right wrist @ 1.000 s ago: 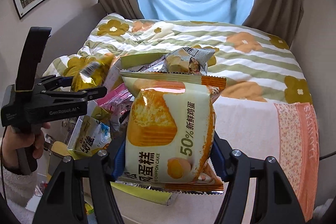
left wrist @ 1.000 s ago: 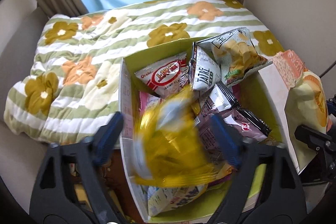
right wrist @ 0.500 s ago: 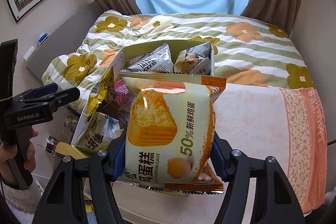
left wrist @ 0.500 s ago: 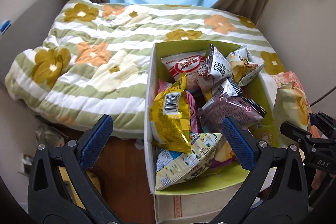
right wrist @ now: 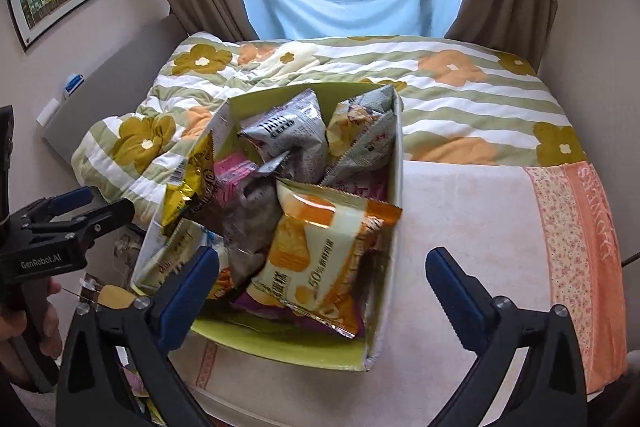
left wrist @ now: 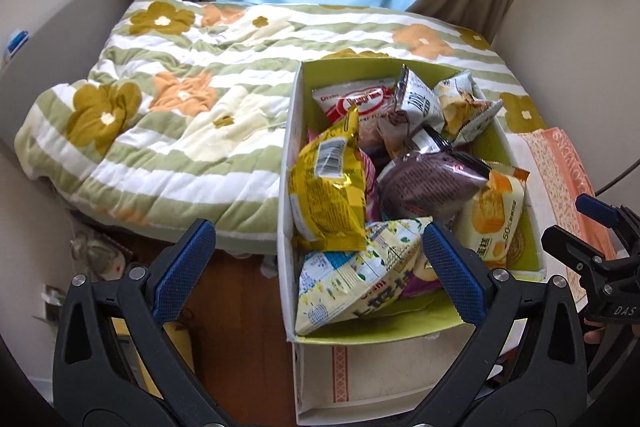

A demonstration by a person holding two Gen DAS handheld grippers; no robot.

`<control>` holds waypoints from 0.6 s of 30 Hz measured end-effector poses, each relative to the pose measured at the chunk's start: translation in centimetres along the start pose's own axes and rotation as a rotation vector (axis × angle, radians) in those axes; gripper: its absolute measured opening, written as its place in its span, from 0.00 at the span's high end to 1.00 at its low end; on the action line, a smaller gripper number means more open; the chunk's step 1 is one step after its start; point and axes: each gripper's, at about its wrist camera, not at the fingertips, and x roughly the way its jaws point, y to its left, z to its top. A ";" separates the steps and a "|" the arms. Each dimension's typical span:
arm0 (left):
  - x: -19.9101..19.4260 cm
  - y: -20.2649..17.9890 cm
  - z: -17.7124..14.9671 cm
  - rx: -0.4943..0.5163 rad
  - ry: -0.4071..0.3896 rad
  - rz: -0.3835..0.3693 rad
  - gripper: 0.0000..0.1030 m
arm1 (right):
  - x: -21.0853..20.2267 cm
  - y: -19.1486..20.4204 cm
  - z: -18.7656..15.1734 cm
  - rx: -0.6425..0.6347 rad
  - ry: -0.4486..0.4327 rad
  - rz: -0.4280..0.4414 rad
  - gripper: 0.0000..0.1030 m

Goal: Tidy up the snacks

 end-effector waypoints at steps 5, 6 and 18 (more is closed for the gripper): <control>-1.9 -1.3 -0.8 0.005 -0.029 0.008 0.00 | -1.7 -0.6 -1.0 0.009 -0.021 0.014 0.00; -2.5 -1.7 -0.9 0.005 -0.040 0.009 0.00 | -2.3 -0.8 -1.1 0.009 -0.035 0.016 0.00; -14.5 -9.9 -4.6 0.017 -0.267 0.049 0.00 | -12.9 -4.7 -1.9 -0.024 -0.212 -0.023 0.00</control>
